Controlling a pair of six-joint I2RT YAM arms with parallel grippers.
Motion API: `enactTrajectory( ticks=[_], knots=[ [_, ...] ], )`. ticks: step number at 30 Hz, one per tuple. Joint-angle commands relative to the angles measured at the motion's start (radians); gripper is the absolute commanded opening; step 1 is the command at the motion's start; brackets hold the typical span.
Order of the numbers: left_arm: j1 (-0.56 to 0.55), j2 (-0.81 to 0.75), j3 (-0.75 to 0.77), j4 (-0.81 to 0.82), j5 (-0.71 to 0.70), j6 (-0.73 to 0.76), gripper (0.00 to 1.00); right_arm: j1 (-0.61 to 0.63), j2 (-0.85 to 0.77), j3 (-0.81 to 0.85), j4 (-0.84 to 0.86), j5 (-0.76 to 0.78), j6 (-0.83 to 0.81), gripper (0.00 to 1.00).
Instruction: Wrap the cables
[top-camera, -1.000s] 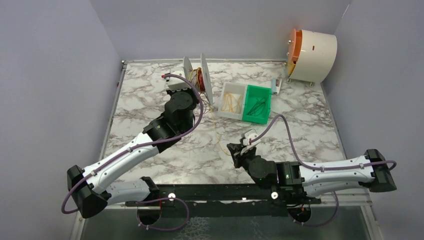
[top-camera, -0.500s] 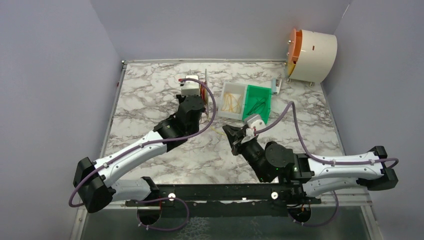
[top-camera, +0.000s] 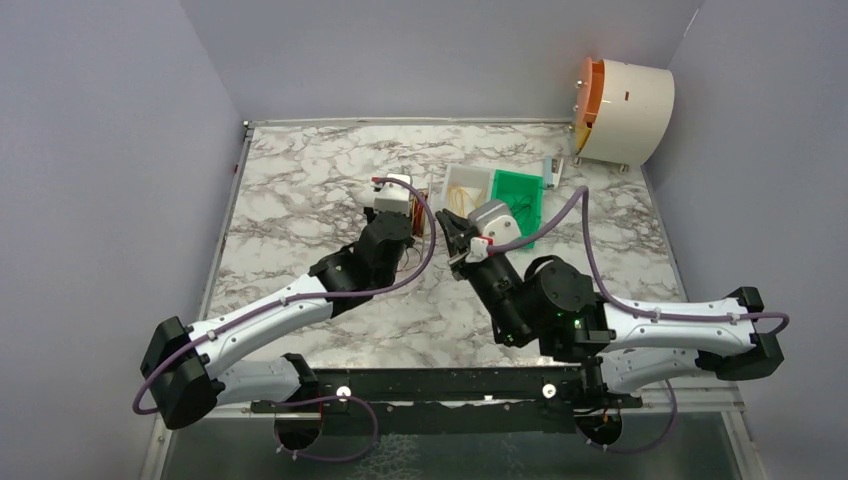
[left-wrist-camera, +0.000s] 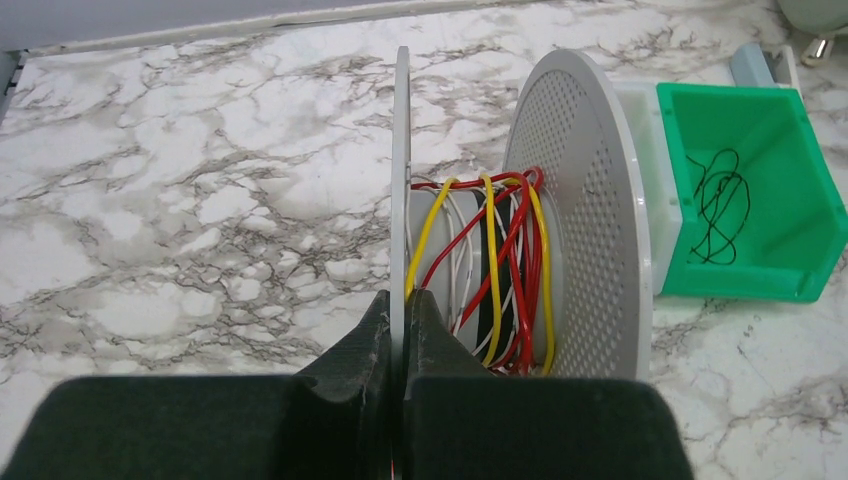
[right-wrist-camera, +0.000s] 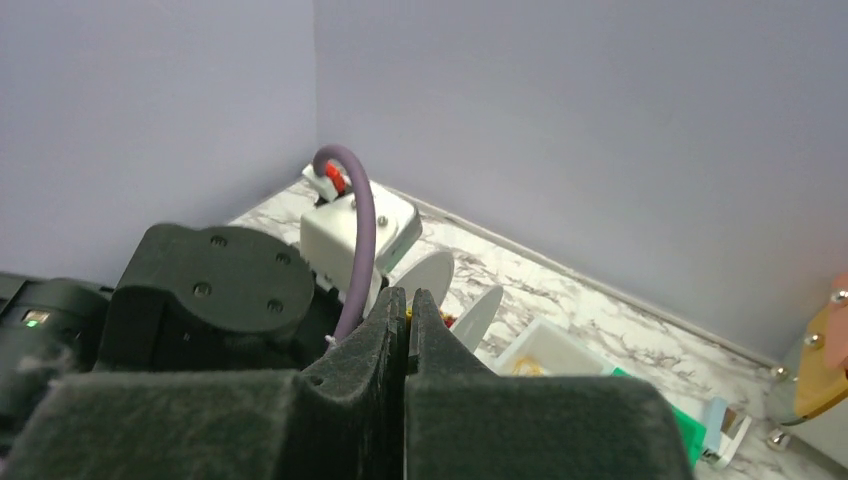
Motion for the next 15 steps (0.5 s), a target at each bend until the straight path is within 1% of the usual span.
enactTrajectory(
  ticks=[1,5,9,12,15],
  knots=[
    [-0.026,-0.05,-0.035,0.018,0.051,0.052,0.0,-0.069,0.025,0.093,0.083,-0.062,-0.072,0.01],
    [-0.06,-0.101,-0.079,0.004,0.06,0.074,0.0,-0.197,0.043,0.158,-0.069,-0.18,0.051,0.01],
    [-0.089,-0.162,-0.119,-0.035,0.098,0.077,0.0,-0.302,0.082,0.207,-0.172,-0.272,0.124,0.01],
    [-0.091,-0.216,-0.134,-0.088,0.187,0.03,0.0,-0.405,0.098,0.217,-0.227,-0.366,0.221,0.01],
    [-0.091,-0.283,-0.15,-0.135,0.286,0.0,0.0,-0.488,0.108,0.218,-0.271,-0.427,0.28,0.01]
  ],
)
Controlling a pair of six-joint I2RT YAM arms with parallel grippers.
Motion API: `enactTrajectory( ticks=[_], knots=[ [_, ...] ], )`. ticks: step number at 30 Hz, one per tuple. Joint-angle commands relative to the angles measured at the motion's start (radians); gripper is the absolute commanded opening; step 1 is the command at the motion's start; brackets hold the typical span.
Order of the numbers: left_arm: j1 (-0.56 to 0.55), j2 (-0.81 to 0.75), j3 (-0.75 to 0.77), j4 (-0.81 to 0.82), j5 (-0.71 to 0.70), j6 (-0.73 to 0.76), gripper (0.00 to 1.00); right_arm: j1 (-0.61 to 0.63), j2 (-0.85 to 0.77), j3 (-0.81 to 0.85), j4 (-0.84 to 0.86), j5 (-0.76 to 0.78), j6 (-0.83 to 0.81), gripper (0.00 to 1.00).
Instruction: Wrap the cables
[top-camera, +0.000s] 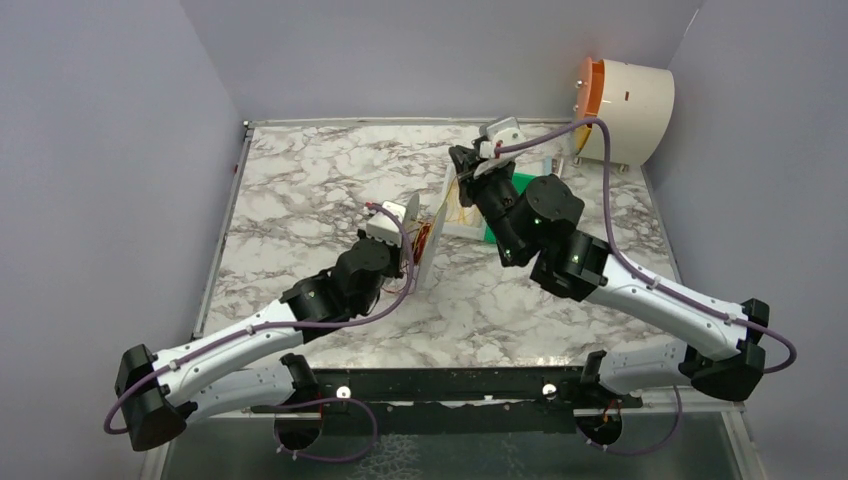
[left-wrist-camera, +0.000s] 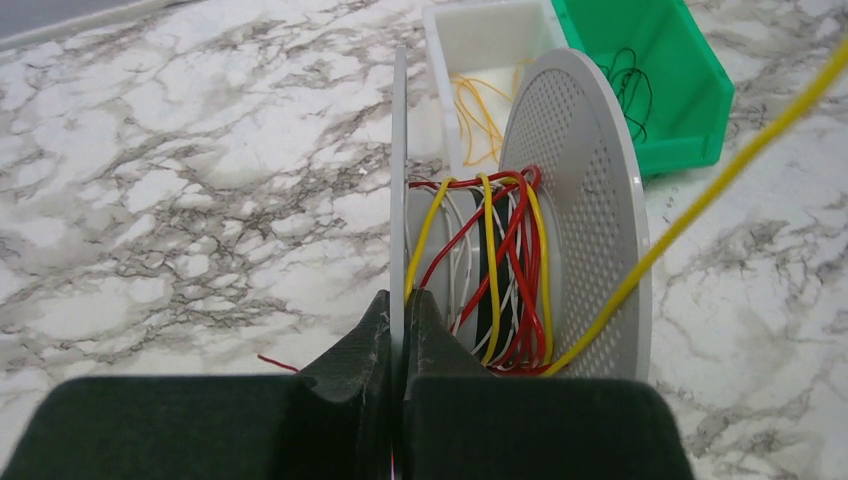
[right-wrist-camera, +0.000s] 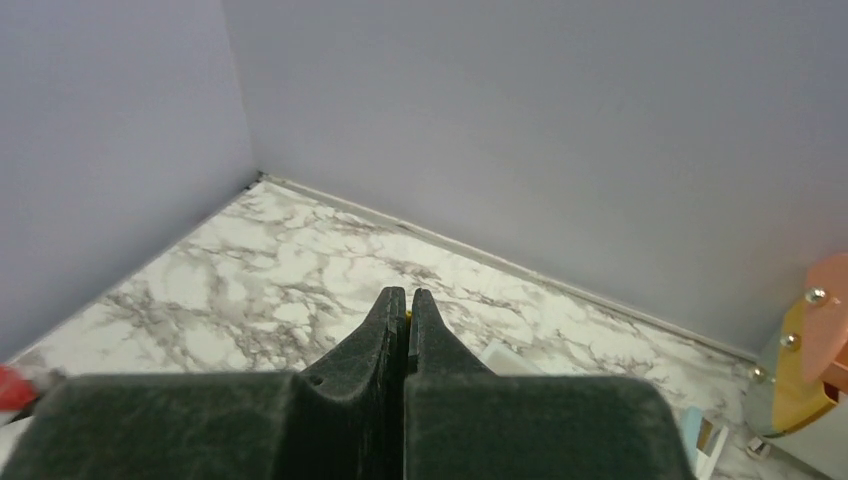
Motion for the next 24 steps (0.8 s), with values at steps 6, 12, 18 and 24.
enactTrajectory(
  ticks=[6,12,18,24],
  knots=[
    [-0.004,-0.211,-0.051,-0.111,0.299,-0.092,0.0,-0.225,-0.011,-0.041,-0.109,-0.274,0.265,0.01],
    [-0.004,-0.33,-0.081,-0.112,0.381,-0.088,0.0,-0.356,-0.051,-0.177,-0.121,-0.394,0.441,0.01],
    [-0.004,-0.415,-0.078,-0.091,0.41,-0.071,0.0,-0.43,-0.097,-0.324,-0.116,-0.43,0.577,0.01],
    [-0.004,-0.476,-0.078,-0.002,0.466,-0.07,0.0,-0.488,-0.14,-0.472,-0.063,-0.503,0.712,0.01]
  ],
)
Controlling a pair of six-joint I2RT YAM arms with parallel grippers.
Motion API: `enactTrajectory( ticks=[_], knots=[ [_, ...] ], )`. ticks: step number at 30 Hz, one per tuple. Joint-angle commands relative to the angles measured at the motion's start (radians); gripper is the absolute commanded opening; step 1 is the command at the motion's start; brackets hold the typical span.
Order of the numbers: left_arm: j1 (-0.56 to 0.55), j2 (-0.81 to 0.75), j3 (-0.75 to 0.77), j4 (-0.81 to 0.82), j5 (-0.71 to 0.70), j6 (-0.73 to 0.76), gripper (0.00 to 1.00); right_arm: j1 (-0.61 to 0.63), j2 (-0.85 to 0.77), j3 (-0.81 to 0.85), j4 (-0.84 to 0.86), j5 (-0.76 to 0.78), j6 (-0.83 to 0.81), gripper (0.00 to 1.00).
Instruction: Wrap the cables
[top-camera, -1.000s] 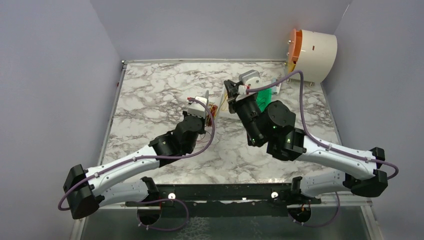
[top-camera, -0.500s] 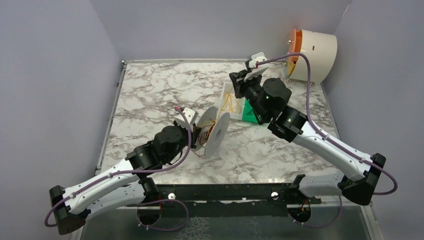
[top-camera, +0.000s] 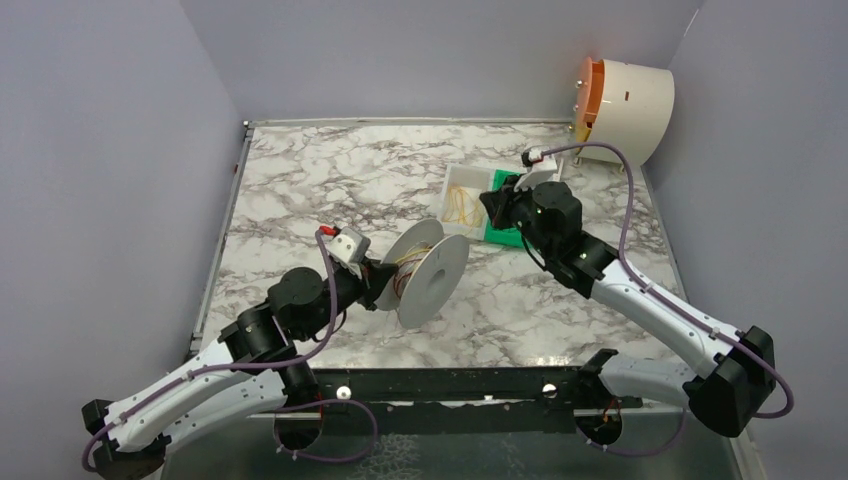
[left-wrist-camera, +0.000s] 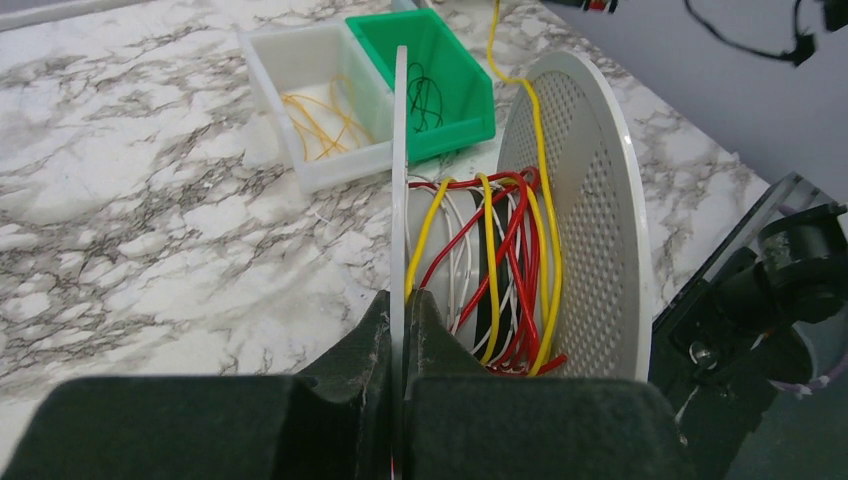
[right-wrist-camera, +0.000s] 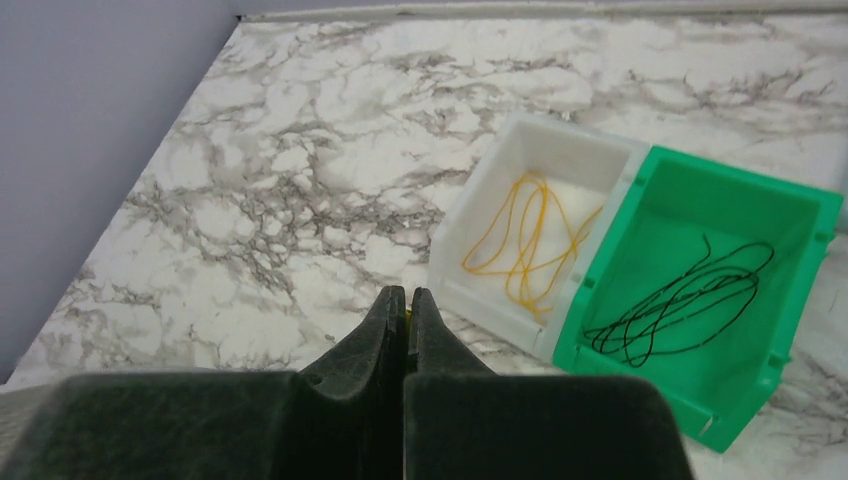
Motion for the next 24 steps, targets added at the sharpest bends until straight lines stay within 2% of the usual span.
enactTrajectory(
  ticks=[1,9,19,24],
  knots=[
    [-0.004,-0.059,0.023,0.182,0.075,-0.003,0.0,-0.041,-0.042,-0.079,0.06,-0.095,0.146,0.01],
    [-0.005,-0.095,0.078,0.309,0.054,-0.015,0.0,-0.111,-0.047,-0.134,0.095,-0.206,0.218,0.01],
    [-0.004,-0.091,0.016,0.564,-0.081,-0.106,0.0,-0.122,-0.12,-0.258,0.22,-0.253,0.292,0.01],
    [-0.004,-0.045,0.029,0.655,-0.135,-0.131,0.0,-0.122,-0.099,-0.232,0.266,-0.337,0.311,0.01]
  ],
)
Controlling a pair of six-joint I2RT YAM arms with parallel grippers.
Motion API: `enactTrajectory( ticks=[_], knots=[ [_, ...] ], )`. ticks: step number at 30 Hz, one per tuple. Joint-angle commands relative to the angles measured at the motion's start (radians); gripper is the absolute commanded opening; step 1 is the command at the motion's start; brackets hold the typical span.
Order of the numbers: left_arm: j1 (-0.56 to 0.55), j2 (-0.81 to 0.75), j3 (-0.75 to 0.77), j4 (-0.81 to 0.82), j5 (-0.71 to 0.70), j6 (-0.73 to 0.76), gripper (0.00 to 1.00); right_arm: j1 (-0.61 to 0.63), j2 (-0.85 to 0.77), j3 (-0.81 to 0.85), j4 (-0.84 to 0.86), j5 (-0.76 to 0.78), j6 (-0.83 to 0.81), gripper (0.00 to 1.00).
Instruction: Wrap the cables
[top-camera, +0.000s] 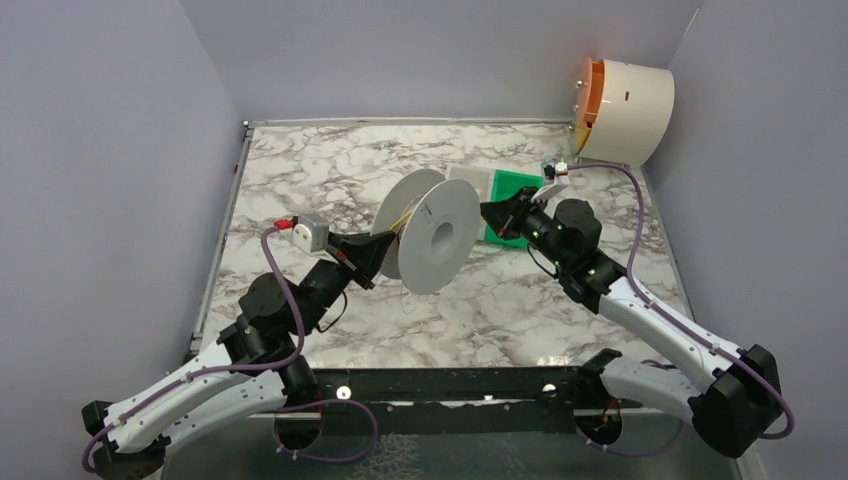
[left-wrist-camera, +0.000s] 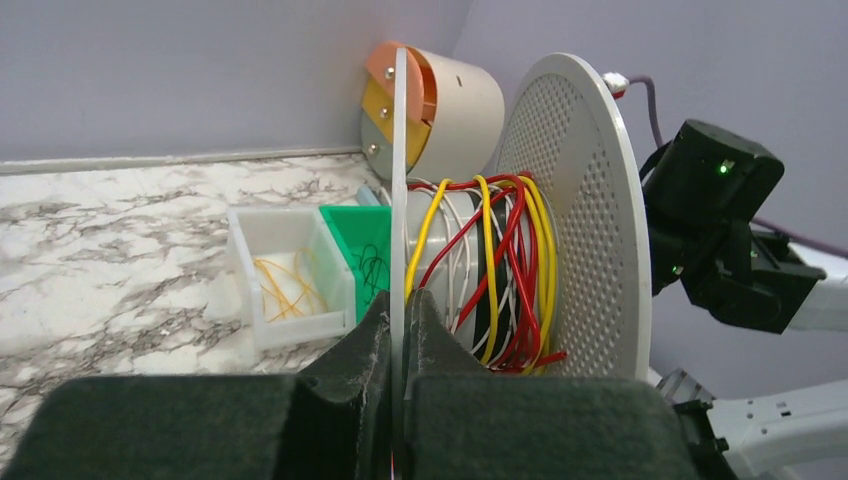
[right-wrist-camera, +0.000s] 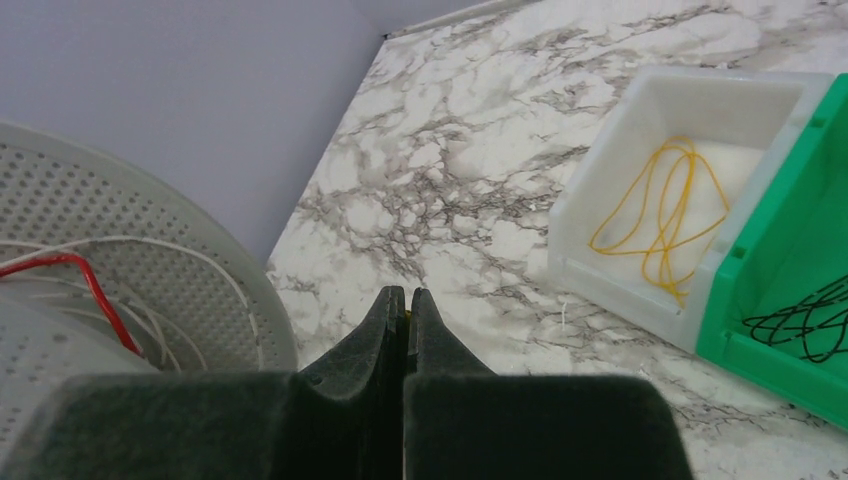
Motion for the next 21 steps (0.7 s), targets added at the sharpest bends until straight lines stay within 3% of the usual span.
enactTrajectory(
  ticks=[1,11,21],
  knots=[
    [-0.004,0.01,0.043,0.329,-0.087,-0.085,0.0,-0.013,0.012,-0.002,0.074,-0.082,0.028,0.01],
    [-0.004,0.026,-0.002,0.482,-0.275,-0.169,0.0,-0.012,-0.083,-0.092,0.179,-0.229,0.1,0.01],
    [-0.004,0.098,-0.008,0.666,-0.236,-0.233,0.0,-0.013,-0.057,-0.115,0.329,-0.38,0.186,0.01]
  ],
)
